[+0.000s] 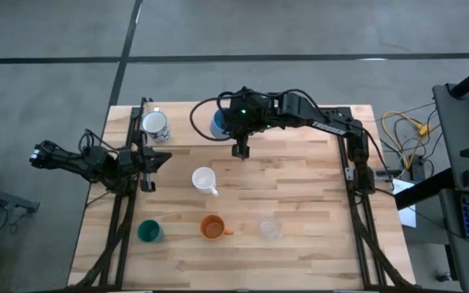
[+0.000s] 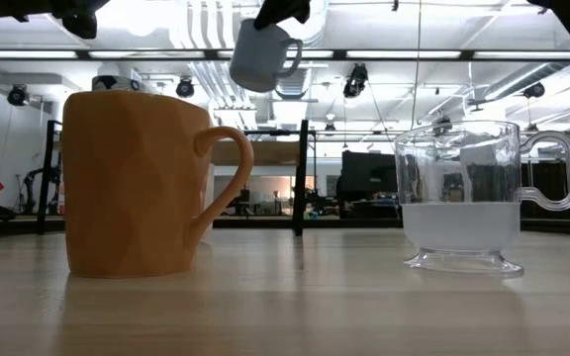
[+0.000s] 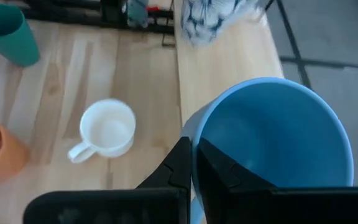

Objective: Stack small to large cups/mugs on shelf
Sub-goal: Put the blue mug on the shelf

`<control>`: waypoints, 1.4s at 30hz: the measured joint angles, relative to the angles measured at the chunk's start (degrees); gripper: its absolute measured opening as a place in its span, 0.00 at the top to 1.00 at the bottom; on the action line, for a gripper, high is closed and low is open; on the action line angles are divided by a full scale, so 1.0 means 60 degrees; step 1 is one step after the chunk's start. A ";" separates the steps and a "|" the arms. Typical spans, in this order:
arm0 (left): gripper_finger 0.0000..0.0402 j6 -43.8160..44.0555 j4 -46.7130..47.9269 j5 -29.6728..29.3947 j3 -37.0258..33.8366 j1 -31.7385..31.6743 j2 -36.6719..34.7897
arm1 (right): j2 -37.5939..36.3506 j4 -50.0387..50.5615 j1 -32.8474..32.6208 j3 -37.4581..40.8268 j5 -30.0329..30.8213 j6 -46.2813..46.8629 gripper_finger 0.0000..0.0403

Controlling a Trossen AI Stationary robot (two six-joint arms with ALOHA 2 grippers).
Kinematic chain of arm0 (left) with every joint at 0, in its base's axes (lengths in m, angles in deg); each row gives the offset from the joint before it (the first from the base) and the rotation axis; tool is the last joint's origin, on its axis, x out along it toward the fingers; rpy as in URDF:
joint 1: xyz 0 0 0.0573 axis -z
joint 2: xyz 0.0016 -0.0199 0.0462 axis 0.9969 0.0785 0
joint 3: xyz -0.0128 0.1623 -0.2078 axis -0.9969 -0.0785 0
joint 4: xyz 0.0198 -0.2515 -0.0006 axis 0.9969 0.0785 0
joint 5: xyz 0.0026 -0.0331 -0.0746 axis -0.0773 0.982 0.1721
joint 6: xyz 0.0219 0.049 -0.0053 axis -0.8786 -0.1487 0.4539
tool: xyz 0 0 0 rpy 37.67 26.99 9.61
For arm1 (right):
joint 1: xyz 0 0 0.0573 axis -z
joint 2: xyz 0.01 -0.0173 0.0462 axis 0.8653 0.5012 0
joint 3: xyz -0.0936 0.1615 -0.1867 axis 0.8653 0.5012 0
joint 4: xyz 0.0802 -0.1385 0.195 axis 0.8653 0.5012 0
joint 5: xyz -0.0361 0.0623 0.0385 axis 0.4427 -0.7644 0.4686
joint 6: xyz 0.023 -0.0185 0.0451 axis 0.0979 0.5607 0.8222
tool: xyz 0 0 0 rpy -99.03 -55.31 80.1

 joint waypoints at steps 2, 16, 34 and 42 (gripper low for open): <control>1.00 0.0000 -0.0004 -0.0001 0.0000 0.0003 -0.0006 | 0.0007 -0.0078 0.0026 0.0000 -0.0025 -0.0111 0.98; 1.00 0.0000 -0.0001 0.0003 0.0000 -0.0001 0.0001 | 0.0027 -0.0686 0.0105 0.0007 -0.0060 -0.0327 0.98; 1.00 0.0000 -0.0003 0.0002 0.0000 -0.0001 0.0001 | 0.0031 -0.3457 0.0266 0.1638 -0.0487 -0.0825 0.98; 1.00 0.0000 -0.0004 0.0000 0.0000 0.0003 0.0001 | 0.0031 -0.4608 0.0277 0.2573 -0.0488 -0.1045 0.98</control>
